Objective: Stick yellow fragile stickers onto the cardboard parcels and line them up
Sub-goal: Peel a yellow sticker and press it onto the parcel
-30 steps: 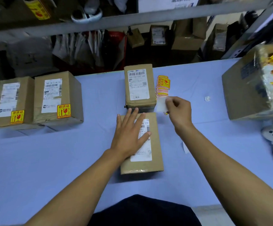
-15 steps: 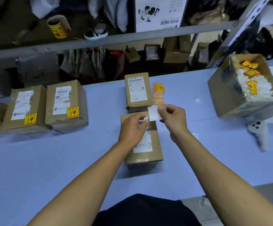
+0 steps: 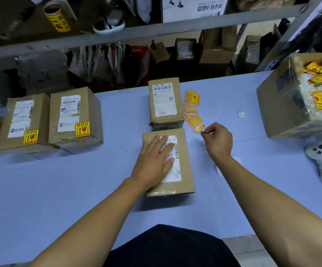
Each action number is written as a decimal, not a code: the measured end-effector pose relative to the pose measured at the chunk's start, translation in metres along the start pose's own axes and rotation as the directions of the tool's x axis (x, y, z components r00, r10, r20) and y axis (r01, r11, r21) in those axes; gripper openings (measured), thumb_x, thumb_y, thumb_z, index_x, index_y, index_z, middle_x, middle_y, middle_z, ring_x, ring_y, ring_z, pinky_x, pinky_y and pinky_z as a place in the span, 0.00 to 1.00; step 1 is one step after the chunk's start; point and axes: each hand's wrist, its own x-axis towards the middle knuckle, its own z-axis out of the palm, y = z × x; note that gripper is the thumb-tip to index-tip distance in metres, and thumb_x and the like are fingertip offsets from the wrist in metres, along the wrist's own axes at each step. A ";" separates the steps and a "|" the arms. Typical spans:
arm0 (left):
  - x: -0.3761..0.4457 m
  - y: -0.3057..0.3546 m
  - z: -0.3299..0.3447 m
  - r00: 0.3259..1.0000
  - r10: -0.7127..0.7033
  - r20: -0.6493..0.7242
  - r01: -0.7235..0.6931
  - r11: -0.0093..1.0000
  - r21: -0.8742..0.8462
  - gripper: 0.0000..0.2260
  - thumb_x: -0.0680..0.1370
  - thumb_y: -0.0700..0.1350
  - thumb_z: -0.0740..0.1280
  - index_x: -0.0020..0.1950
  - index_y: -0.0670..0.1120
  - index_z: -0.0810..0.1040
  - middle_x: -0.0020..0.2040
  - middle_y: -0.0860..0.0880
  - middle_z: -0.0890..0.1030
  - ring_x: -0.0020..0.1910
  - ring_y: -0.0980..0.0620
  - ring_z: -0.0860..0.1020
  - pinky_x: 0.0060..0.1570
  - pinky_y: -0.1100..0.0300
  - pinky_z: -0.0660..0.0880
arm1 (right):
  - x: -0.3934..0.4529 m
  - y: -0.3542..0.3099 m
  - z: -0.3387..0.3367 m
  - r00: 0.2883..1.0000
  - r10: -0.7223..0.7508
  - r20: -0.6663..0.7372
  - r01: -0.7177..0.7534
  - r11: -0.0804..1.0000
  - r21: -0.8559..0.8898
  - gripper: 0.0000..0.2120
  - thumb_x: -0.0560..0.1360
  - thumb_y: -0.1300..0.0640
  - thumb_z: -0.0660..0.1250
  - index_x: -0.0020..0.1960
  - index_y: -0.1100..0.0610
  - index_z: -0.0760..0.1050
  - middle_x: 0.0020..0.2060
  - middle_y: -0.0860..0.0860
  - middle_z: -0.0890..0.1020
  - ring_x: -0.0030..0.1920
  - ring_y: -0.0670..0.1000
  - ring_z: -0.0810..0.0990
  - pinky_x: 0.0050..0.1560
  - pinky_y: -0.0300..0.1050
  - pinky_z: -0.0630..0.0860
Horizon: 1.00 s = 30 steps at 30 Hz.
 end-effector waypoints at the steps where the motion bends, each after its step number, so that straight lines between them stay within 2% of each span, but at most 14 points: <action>1: 0.000 -0.001 0.001 1.000 -0.001 -0.007 0.001 1.000 -0.011 0.26 0.81 0.57 0.50 0.75 0.48 0.68 0.79 0.47 0.62 0.79 0.44 0.56 0.76 0.43 0.53 | 0.002 0.001 0.003 1.000 -0.020 0.010 0.020 0.998 -0.057 0.05 0.75 0.56 0.72 0.44 0.55 0.77 0.47 0.53 0.81 0.46 0.55 0.78 0.40 0.44 0.68; 5: 0.000 -0.003 0.010 0.999 0.018 -0.045 -0.018 1.000 0.002 0.24 0.80 0.56 0.54 0.71 0.47 0.73 0.75 0.45 0.69 0.76 0.42 0.64 0.72 0.40 0.60 | 0.003 0.012 0.014 0.983 -0.152 0.099 0.174 0.943 -0.282 0.08 0.76 0.55 0.72 0.46 0.58 0.76 0.48 0.56 0.78 0.48 0.57 0.77 0.39 0.45 0.68; 7: 0.001 -0.005 0.013 0.998 0.026 -0.059 -0.025 1.000 0.019 0.23 0.81 0.55 0.54 0.71 0.47 0.74 0.75 0.45 0.69 0.75 0.41 0.65 0.72 0.40 0.59 | -0.003 0.021 0.019 0.961 -0.213 0.175 0.261 0.905 -0.335 0.08 0.76 0.55 0.71 0.47 0.59 0.76 0.47 0.57 0.78 0.49 0.59 0.76 0.39 0.45 0.67; 13: 0.001 -0.006 0.014 0.998 0.030 -0.055 -0.029 0.999 0.016 0.24 0.81 0.56 0.53 0.73 0.47 0.72 0.76 0.46 0.67 0.77 0.43 0.62 0.74 0.42 0.55 | -0.023 0.040 0.026 0.926 -0.274 0.259 0.349 0.883 -0.314 0.10 0.76 0.53 0.72 0.45 0.59 0.75 0.45 0.57 0.78 0.47 0.58 0.75 0.38 0.45 0.67; 17: 0.000 -0.006 0.009 1.000 0.017 -0.013 -0.017 1.000 0.009 0.29 0.80 0.60 0.46 0.77 0.49 0.65 0.80 0.48 0.59 0.80 0.46 0.53 0.76 0.47 0.45 | -0.031 0.038 0.025 0.906 -0.329 0.267 0.404 0.862 -0.308 0.12 0.75 0.50 0.72 0.44 0.58 0.75 0.44 0.55 0.78 0.46 0.55 0.75 0.41 0.47 0.72; 19: -0.002 -0.005 0.006 1.000 0.010 0.026 -0.010 1.000 0.008 0.30 0.80 0.61 0.45 0.78 0.50 0.61 0.81 0.49 0.55 0.80 0.48 0.48 0.76 0.49 0.42 | -0.033 0.037 0.023 0.917 -0.308 0.254 0.375 0.883 -0.283 0.11 0.76 0.50 0.71 0.45 0.58 0.76 0.45 0.55 0.78 0.46 0.54 0.75 0.42 0.46 0.72; 22: -0.003 -0.001 0.001 0.998 -0.006 0.070 0.005 1.000 0.012 0.25 0.84 0.57 0.52 0.80 0.52 0.57 0.82 0.51 0.50 0.80 0.50 0.44 0.77 0.49 0.41 | -0.035 0.030 0.018 0.973 -0.176 0.149 0.197 0.971 -0.138 0.13 0.76 0.50 0.71 0.42 0.58 0.75 0.41 0.53 0.78 0.43 0.53 0.76 0.42 0.48 0.74; 24: -0.002 0.001 -0.005 0.997 -0.011 0.075 0.011 1.000 0.002 0.24 0.84 0.55 0.54 0.79 0.52 0.58 0.82 0.51 0.50 0.80 0.50 0.44 0.78 0.48 0.43 | -0.038 0.018 0.012 0.994 -0.035 0.100 0.023 0.992 0.128 0.15 0.74 0.50 0.73 0.37 0.58 0.73 0.35 0.50 0.77 0.39 0.51 0.76 0.40 0.46 0.72; 27: -0.003 0.004 -0.012 1.000 0.009 -0.003 -0.010 0.996 -0.084 0.20 0.83 0.52 0.59 0.74 0.49 0.68 0.79 0.48 0.61 0.78 0.47 0.55 0.76 0.51 0.53 | -0.052 -0.008 0.001 0.987 0.023 0.160 -0.091 0.897 0.433 0.15 0.73 0.52 0.74 0.35 0.57 0.72 0.31 0.48 0.75 0.34 0.46 0.74 0.38 0.42 0.72; 30: -0.009 0.013 -0.018 0.986 -0.043 -0.164 -0.002 0.965 -0.262 0.15 0.82 0.48 0.63 0.66 0.45 0.77 0.67 0.48 0.75 0.67 0.49 0.70 0.66 0.59 0.64 | -0.068 -0.027 -0.008 0.979 -0.013 0.201 -0.103 0.827 0.552 0.15 0.73 0.53 0.75 0.36 0.58 0.72 0.32 0.50 0.74 0.34 0.46 0.74 0.36 0.41 0.72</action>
